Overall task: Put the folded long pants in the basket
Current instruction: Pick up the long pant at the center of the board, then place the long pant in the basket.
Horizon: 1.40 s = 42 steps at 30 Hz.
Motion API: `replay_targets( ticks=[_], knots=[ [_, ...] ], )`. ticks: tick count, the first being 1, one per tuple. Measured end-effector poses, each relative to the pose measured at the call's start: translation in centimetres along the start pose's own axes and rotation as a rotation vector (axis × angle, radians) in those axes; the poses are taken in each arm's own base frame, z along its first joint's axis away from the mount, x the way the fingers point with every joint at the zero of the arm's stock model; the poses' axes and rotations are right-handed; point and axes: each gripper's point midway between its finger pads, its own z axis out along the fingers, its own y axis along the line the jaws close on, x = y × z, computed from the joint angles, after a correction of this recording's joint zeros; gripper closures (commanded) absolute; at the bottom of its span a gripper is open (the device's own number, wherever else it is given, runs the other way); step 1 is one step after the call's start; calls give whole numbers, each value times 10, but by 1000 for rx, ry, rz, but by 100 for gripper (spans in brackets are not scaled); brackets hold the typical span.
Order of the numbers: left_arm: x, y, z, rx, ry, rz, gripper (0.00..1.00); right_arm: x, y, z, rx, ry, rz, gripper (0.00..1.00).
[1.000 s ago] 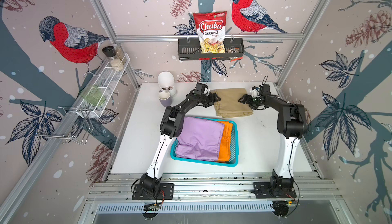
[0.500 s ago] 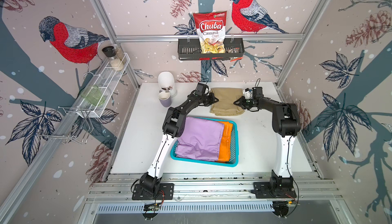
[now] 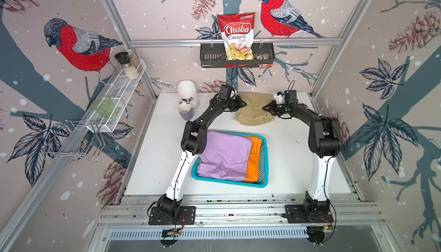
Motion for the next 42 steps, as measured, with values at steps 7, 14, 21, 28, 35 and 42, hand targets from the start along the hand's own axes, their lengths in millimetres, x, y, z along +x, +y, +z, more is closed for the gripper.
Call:
replay_targets(
  ticks=[7, 14, 21, 28, 35, 42],
  knots=[
    [-25, -69, -52, 89, -60, 70, 100, -23, 64, -34, -67, -78, -71, 100],
    [-4, -116, -113, 94, -40, 162, 100, 9, 111, -63, -49, -87, -116, 100],
    [76, -85, -177, -34, 45, 166, 100, 120, 161, -68, -8, 4, -174, 100],
    [135, -78, -258, -99, 6, 237, 100, 218, 224, -78, -10, 13, -289, 100],
    [195, -33, -287, -172, 37, 189, 100, 313, 230, -83, 40, 68, -310, 100],
    [238, 6, -305, -222, 19, 174, 100, 352, 187, -89, 107, 105, -219, 100]
  ],
)
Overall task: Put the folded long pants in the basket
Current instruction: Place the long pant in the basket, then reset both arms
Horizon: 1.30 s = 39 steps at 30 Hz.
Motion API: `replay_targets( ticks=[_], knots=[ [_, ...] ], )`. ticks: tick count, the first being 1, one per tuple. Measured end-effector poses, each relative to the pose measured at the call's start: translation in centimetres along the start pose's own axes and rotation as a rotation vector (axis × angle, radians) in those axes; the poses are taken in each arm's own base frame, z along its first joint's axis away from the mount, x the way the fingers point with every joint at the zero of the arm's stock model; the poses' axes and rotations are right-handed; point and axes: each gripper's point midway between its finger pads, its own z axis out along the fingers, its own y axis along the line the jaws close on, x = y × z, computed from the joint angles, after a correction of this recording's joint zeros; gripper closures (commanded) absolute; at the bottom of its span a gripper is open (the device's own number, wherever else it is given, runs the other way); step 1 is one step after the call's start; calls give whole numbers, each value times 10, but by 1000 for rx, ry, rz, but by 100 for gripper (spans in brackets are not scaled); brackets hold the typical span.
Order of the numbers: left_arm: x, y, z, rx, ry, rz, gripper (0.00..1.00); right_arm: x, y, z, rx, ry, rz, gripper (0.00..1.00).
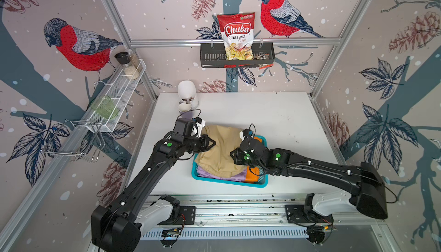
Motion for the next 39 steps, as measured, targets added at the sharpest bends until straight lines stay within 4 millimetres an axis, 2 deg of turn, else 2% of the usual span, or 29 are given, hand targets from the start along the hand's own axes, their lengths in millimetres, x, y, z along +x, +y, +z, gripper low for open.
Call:
replay_targets(
  ticks=[5, 9, 11, 13, 14, 15, 16, 18, 19, 23, 25, 29, 33, 35, 39],
  knots=[
    [15, 22, 15, -29, 14, -37, 100, 6, -28, 2, 20, -16, 99, 100],
    [16, 35, 32, -60, 41, -49, 100, 1, -44, 6, 8, -36, 174, 94],
    [17, 41, 38, -80, 61, -47, 100, 1, -50, 9, -3, -27, 212, 85],
    [16, 43, 40, -92, 70, -44, 99, 1, -50, 10, -21, -25, 229, 62],
    [15, 42, 40, -93, 70, -40, 85, 0, -49, 8, -32, -27, 243, 49],
    [12, 43, 38, -108, 61, -28, 64, -1, -50, 4, -33, -32, 243, 36],
    [8, 46, 36, -131, 45, -24, 46, -3, -50, 0, -33, -39, 243, 28],
    [-4, 46, 28, -167, 2, -16, 12, -11, -50, -7, -20, -61, 225, 20],
    [-12, 43, 23, -173, -23, -8, 5, -16, -50, -11, -16, -73, 220, 19],
    [-50, 19, -6, -161, -165, 41, 4, -63, -50, -36, -9, -191, 200, 16],
    [-68, 13, -21, -166, -241, 67, 4, -90, -62, -50, 17, -263, 195, 14],
    [-99, 9, -46, -198, -365, 117, 5, -144, -106, -83, 122, -426, 176, 12],
    [-117, 33, -55, -293, -460, 155, 5, -175, -157, -108, 275, -552, 108, 11],
    [-116, 55, -54, -356, -480, 175, 5, -182, -185, -114, 362, -594, 57, 10],
    [-113, 106, -59, -501, -553, 224, 5, -180, -245, -117, 537, -639, -31, 8]
  ],
)
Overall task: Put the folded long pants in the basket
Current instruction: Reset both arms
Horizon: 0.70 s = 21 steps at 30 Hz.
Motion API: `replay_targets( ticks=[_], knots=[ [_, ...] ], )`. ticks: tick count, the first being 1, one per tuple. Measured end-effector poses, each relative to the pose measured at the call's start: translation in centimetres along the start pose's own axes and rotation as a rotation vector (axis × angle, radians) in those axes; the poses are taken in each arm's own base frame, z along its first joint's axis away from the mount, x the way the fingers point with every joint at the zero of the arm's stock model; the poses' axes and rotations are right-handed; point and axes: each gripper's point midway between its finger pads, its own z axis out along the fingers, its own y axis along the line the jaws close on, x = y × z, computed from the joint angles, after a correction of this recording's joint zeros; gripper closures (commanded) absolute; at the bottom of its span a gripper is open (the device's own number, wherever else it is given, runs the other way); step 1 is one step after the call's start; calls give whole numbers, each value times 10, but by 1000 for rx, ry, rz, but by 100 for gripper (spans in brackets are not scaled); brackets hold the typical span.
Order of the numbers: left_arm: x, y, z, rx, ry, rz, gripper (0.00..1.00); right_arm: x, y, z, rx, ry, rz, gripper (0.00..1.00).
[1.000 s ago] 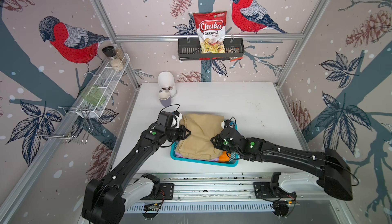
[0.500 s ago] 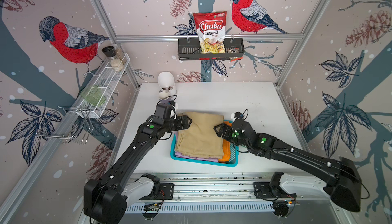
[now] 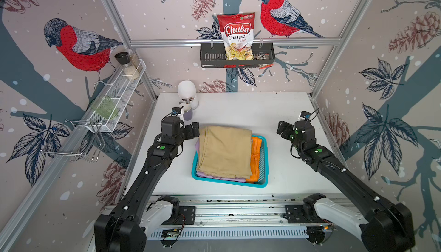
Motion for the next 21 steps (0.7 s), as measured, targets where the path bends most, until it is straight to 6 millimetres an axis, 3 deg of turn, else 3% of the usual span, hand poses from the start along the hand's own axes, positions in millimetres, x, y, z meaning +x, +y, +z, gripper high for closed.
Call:
replay_targets(
  ticks=[6, 9, 12, 14, 21],
  knots=[
    [29, 69, 28, -219, -23, 72, 5, 26, -72, 37, 162, -3, -79, 7],
    [45, 89, 40, -277, -30, 58, 5, 44, -90, 49, 177, 3, -97, 7],
    [68, 96, 47, -280, -40, 57, 5, 68, -90, 53, 124, -8, -129, 6],
    [70, 96, 49, -268, -77, 70, 5, 74, -90, 50, 100, -48, -143, 4],
    [67, 93, 65, -228, -189, 77, 6, 43, -52, 50, -36, -190, -208, 0]
  ],
)
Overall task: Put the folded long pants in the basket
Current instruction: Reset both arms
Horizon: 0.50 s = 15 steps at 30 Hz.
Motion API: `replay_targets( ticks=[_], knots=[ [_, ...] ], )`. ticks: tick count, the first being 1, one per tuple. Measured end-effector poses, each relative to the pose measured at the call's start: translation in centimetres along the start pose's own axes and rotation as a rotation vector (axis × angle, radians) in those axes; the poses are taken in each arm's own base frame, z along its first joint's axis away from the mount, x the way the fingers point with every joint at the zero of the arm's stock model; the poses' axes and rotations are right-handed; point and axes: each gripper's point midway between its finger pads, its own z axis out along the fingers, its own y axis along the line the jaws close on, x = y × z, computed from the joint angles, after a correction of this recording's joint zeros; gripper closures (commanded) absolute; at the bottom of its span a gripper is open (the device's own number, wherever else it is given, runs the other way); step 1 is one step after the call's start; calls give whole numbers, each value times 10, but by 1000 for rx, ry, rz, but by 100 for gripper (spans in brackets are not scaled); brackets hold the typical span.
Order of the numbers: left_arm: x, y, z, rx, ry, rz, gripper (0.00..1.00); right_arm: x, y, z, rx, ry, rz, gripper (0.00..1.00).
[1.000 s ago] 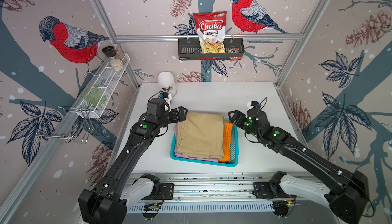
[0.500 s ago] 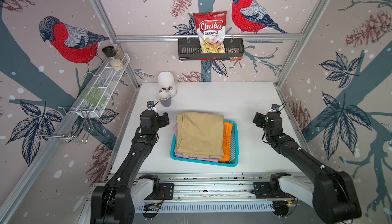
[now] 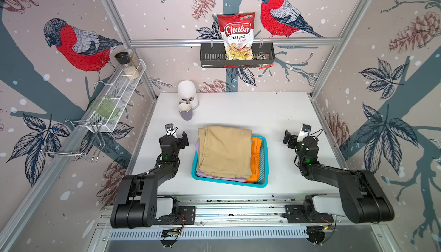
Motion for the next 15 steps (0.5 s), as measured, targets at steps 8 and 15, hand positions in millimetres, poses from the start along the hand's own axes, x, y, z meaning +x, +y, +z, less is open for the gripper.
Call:
replay_targets(
  ticks=[8, 15],
  knots=[
    [4, -10, 12, 50, -48, 20, 5, -2, 43, 9, -71, -7, -139, 0],
    [1, -14, 7, 75, -109, 23, 4, -13, -3, 13, 87, -24, -80, 0]
  ],
)
